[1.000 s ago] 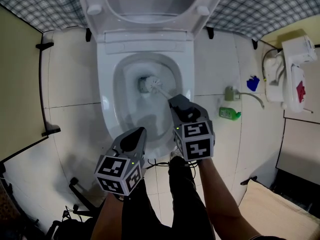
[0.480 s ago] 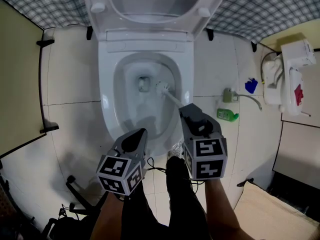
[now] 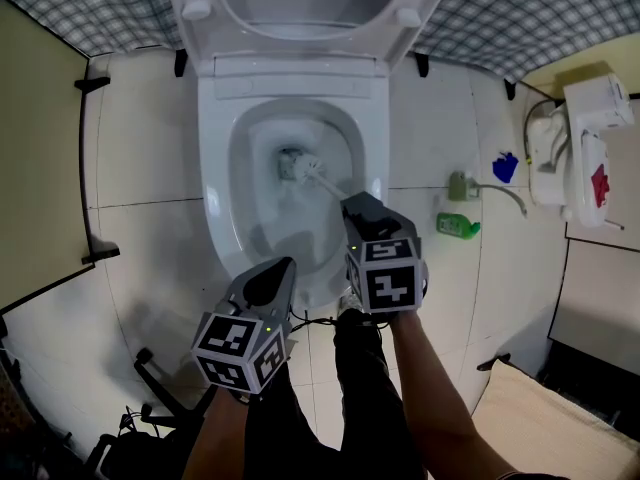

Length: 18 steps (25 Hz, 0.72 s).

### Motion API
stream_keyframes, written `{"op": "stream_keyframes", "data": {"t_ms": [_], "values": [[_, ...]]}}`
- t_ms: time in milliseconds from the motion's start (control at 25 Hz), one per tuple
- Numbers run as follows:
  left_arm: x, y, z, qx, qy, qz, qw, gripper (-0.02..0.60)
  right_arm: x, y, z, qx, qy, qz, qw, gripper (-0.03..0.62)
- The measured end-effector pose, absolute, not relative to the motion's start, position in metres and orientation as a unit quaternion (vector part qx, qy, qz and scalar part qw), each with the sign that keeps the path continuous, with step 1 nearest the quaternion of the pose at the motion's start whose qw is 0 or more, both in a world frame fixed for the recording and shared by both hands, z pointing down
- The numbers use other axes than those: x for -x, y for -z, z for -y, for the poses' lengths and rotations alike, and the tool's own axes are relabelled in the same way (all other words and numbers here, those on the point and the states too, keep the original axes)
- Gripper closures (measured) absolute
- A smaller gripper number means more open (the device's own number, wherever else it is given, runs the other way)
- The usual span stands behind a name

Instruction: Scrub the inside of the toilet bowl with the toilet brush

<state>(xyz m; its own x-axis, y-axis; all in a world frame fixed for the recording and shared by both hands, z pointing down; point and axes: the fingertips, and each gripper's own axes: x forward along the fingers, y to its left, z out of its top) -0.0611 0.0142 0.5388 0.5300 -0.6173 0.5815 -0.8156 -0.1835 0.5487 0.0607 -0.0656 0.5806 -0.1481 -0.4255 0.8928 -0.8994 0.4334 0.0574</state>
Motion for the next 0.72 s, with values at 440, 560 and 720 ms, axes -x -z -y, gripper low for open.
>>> {"op": "stream_keyframes", "data": {"t_ms": [440, 560, 720], "values": [[0.064, -0.539, -0.018, -0.759, -0.113, 0.472, 0.433, 0.572, -0.082, -0.543, 0.031, -0.449, -0.266, 0.702, 0.485, 0.41], [0.062, -0.538, -0.017, -0.761, -0.112, 0.47, 0.433, 0.572, -0.089, -0.532, 0.028, -0.455, -0.266, 0.692, 0.493, 0.41], [0.059, -0.536, -0.018, -0.763, -0.113, 0.468, 0.432, 0.572, -0.082, -0.554, 0.03, -0.44, -0.274, 0.69, 0.505, 0.41]]}}
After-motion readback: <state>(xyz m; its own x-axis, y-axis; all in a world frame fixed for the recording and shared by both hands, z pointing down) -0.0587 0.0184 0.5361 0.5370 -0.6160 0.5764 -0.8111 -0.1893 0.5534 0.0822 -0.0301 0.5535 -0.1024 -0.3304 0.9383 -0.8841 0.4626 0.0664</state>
